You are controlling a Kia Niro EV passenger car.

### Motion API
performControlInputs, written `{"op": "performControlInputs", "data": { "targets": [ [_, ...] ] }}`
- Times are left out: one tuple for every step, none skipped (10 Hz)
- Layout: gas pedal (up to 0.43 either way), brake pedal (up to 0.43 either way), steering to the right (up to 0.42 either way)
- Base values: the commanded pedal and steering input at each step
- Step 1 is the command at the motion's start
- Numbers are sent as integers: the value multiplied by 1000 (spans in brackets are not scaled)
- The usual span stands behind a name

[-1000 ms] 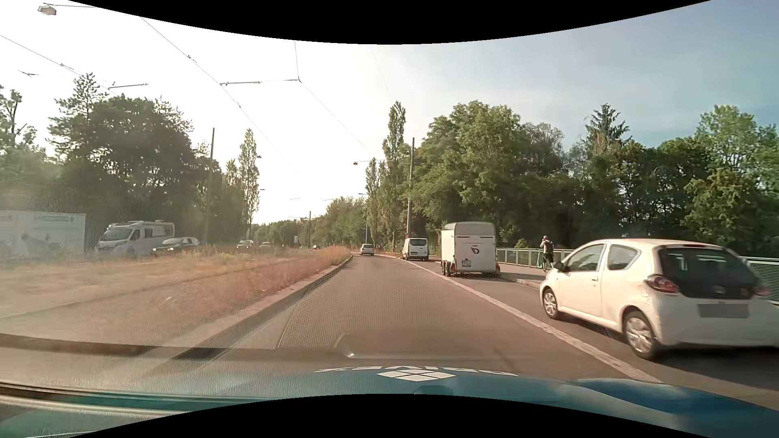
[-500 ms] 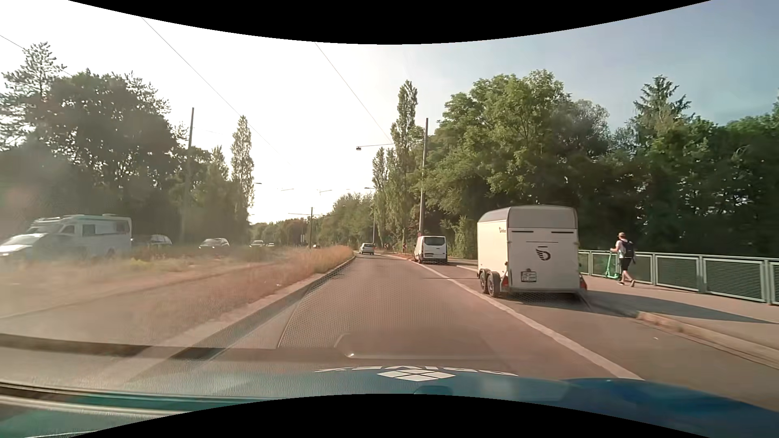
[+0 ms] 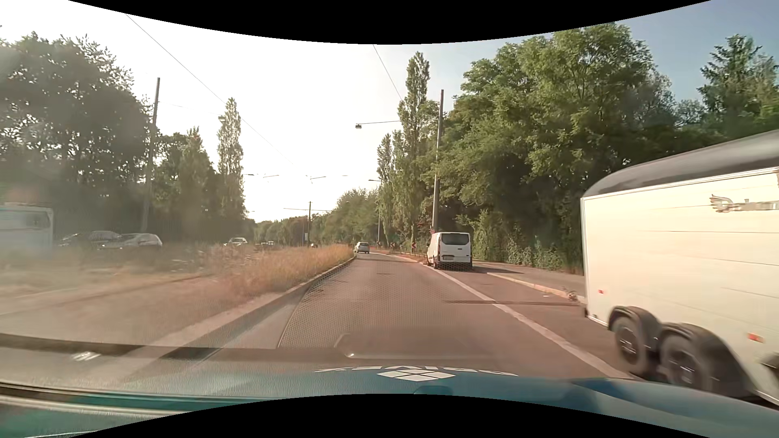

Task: Follow the waypoints while adhering to traffic rules and regulations

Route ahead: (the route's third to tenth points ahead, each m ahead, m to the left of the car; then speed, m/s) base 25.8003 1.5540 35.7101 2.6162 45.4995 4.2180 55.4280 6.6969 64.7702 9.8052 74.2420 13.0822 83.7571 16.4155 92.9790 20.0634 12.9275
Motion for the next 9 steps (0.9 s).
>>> {"op": "performControlInputs", "data": {
  "targets": [
    [177, 0, -12],
    [177, 0, -13],
    [177, 0, -16],
    [177, 0, -17],
    [169, 0, -17],
    [169, 0, -16],
    [169, 0, -17],
    [169, 0, -16],
    [169, 0, -15]
  ]
}}
